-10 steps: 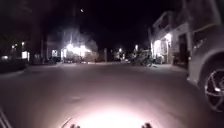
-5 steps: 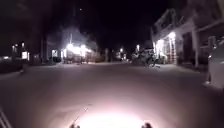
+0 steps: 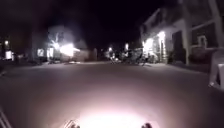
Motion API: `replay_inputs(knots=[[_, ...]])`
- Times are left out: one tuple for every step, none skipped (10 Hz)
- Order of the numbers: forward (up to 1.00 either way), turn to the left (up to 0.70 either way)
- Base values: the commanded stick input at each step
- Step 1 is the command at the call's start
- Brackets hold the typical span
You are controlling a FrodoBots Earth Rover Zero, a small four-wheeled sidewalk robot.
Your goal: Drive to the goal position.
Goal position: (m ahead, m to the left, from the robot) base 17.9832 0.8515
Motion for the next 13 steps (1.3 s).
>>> replay_inputs(knots=[[0.85,0.00],[0.85,0.00],[0.85,0.00],[0.85,0.00],[0.85,0.00],[0.85,0.00],[0.85,0.00],[0.85,0.00],[0.85,0.00],[0.85,-0.06],[0.85,-0.16],[0.85,-0.34],[0.85,-0.34]])
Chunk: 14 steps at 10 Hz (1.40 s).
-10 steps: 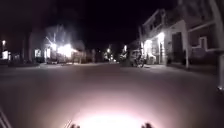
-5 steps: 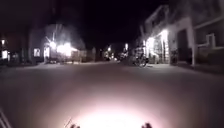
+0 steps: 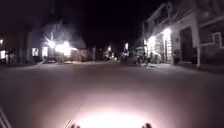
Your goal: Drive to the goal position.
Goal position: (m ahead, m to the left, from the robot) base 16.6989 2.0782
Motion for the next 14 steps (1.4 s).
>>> replay_inputs(knots=[[0.85,-0.34],[0.85,-0.34],[0.85,-0.19],[0.85,-0.04],[0.85,0.00],[0.85,0.00],[0.85,0.00],[0.85,0.00],[0.85,0.00],[0.85,0.00],[0.85,0.00],[0.85,0.00],[0.85,0.00],[0.85,0.00]])
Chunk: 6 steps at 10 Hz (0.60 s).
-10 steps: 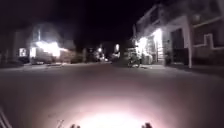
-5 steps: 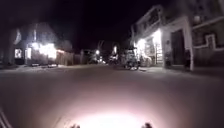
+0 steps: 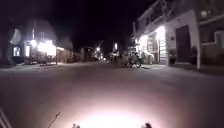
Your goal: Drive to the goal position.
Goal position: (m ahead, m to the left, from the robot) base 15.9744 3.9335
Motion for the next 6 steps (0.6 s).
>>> replay_inputs(knots=[[0.85,0.00],[0.85,0.00],[0.85,0.00],[0.85,0.00],[0.85,0.00],[0.85,0.00]])
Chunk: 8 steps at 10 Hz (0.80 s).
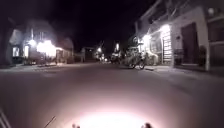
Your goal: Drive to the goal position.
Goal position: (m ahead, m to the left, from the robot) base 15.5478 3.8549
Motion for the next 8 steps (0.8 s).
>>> replay_inputs(knots=[[0.85,0.00],[0.85,0.00],[0.85,0.00],[0.85,0.00],[0.85,0.00],[0.85,0.00],[0.85,0.00],[0.85,0.00]])
